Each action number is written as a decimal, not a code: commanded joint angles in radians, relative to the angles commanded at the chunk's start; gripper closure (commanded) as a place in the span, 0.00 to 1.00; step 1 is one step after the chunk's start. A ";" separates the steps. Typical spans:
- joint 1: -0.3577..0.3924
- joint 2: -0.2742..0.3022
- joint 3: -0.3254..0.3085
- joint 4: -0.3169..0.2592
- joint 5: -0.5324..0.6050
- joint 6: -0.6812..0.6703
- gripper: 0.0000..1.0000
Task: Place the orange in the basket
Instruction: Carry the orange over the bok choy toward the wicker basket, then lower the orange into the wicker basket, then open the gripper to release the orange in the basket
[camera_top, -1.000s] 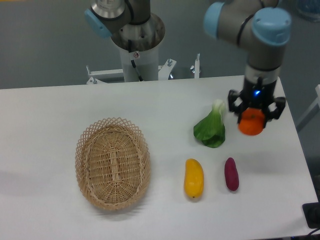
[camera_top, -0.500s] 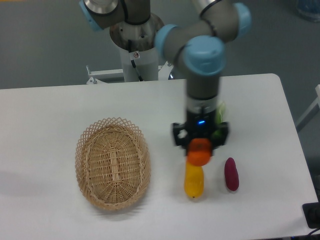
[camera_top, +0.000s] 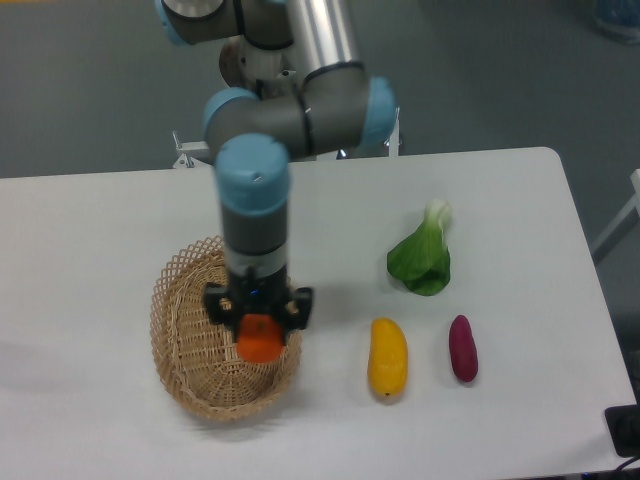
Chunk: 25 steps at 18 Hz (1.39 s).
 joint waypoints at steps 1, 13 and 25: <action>-0.006 -0.009 -0.002 0.000 0.002 0.002 0.28; -0.018 -0.061 -0.005 0.022 0.057 0.003 0.10; -0.009 -0.032 0.009 0.020 0.063 0.015 0.00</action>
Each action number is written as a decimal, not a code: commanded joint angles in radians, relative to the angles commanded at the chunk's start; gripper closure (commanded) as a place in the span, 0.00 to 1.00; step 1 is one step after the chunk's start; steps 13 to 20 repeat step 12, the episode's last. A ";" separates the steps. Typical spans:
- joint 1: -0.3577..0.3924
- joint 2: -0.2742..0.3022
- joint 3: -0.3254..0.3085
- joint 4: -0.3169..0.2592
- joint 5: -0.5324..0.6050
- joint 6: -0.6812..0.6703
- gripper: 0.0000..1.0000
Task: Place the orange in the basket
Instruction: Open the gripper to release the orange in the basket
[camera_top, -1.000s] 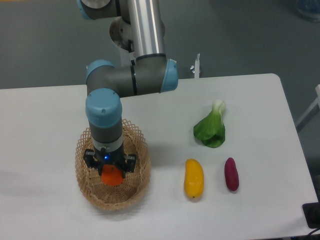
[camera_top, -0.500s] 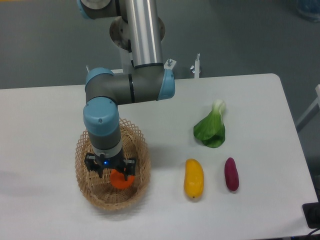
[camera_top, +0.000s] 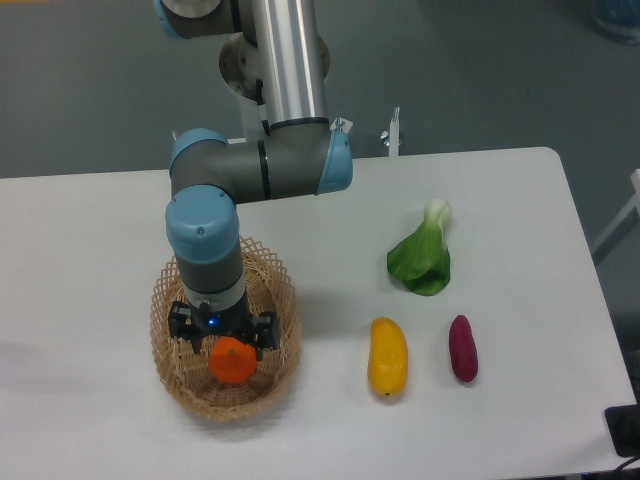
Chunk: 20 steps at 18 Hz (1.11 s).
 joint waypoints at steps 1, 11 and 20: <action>0.000 0.000 0.000 0.000 0.002 0.000 0.00; 0.015 0.022 0.000 -0.002 0.023 0.000 0.00; 0.015 0.022 0.000 -0.002 0.023 0.000 0.00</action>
